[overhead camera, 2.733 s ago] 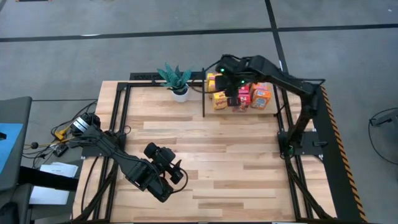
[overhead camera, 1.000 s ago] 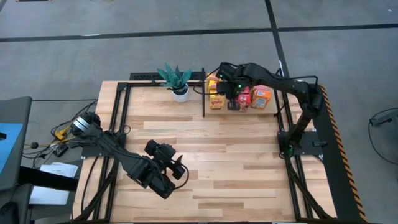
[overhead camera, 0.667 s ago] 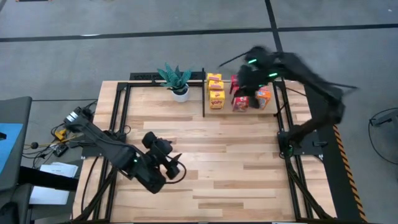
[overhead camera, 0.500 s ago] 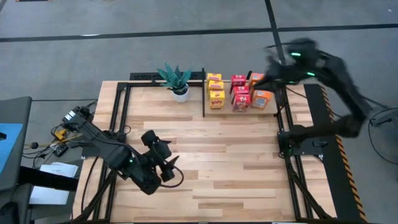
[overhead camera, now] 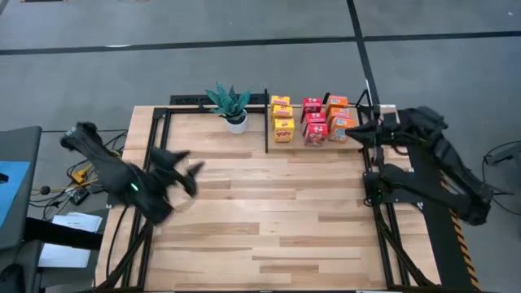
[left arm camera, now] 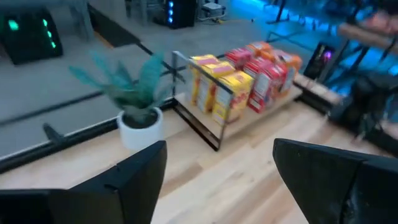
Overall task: Stack cereal on shelf
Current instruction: Return to Home Position
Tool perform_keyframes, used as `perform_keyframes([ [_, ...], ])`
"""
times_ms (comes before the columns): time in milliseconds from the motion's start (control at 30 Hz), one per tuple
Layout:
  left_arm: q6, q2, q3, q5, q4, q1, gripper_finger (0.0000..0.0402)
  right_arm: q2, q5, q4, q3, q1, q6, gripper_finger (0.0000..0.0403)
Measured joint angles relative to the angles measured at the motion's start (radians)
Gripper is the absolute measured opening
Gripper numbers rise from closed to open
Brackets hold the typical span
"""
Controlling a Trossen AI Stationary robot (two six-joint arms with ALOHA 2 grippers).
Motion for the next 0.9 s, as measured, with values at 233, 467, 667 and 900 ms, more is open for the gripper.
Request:
perform_keyframes([
  [233,0.057,-0.454,-0.413,-0.014,0.248,-0.036,0.0286,-0.135,0.017,0.065,-0.203,0.007,0.129,0.0053],
  [467,0.175,-0.887,-0.97,0.081,0.843,-0.083,0.0286,-0.246,0.026,0.1,-0.339,0.047,0.222,0.0053],
  [667,0.484,-1.004,-1.223,0.341,1.34,-0.091,0.0286,-0.33,0.052,0.232,-0.516,0.155,0.349,0.0053],
  [900,0.616,-1.017,-1.214,0.324,1.319,-0.09,0.0286,-0.386,0.228,0.472,-0.765,0.304,0.494,0.0053],
])
